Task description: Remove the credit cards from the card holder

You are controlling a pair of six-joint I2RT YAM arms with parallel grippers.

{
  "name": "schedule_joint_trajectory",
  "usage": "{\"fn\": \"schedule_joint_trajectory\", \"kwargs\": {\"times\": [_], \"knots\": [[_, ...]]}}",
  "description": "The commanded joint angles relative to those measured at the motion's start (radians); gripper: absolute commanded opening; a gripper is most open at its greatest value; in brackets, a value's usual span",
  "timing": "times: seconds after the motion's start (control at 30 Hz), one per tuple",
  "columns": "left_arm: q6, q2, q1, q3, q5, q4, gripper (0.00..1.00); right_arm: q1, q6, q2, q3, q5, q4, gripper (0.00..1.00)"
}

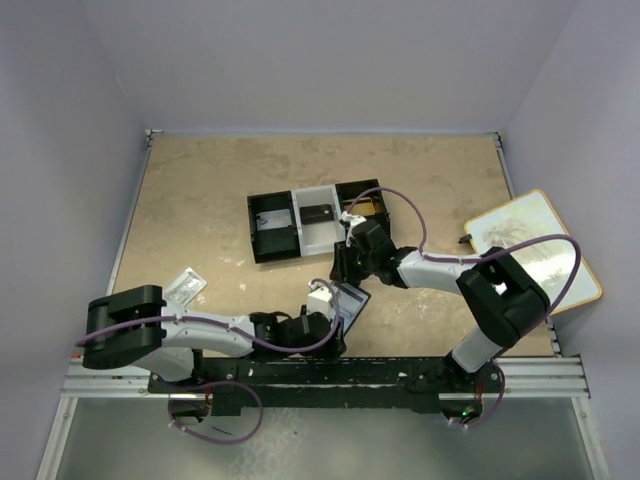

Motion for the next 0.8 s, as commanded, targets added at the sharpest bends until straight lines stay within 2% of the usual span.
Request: {"fn": "schedule_joint_trajectory", "kwargs": {"times": [0.0,0.07,0.17,0.37,0.43,0.53,0.63,0.77], "knots": [[-0.102,0.064,-0.102,0.055,-0.101,0.057,0.58,0.009,-0.095,0.008,0.042,-0.159,0.025,0.42],[-0.119,0.096,-0.157,0.102,-0.151,0.024,0.58,0.010,-0.136,0.008,0.055,-0.203,0.004,0.41],[-0.136,0.088,-0.232,0.165,-0.272,-0.092,0.58,0.011,-0.141,-0.073,0.057,-0.152,-0.070,0.42],[-0.115,-0.073,-0.233,0.179,-0.441,-0.271,0.65,0.010,-0.023,-0.315,0.011,0.199,-0.186,0.48],[-0.085,-0.123,-0.196,0.178,-0.453,-0.305,0.67,0.009,0.050,-0.390,-0.024,0.293,-0.229,0.49],[-0.031,-0.172,-0.095,0.160,-0.409,-0.318,0.69,0.009,0.161,-0.510,-0.130,0.341,-0.255,0.51],[0.038,-0.189,0.001,0.126,-0.324,-0.265,0.72,0.009,0.278,-0.649,-0.246,0.307,-0.253,0.53],[0.079,-0.149,0.080,0.096,-0.250,-0.171,0.76,0.009,0.349,-0.779,-0.386,0.217,-0.201,0.56]]}}
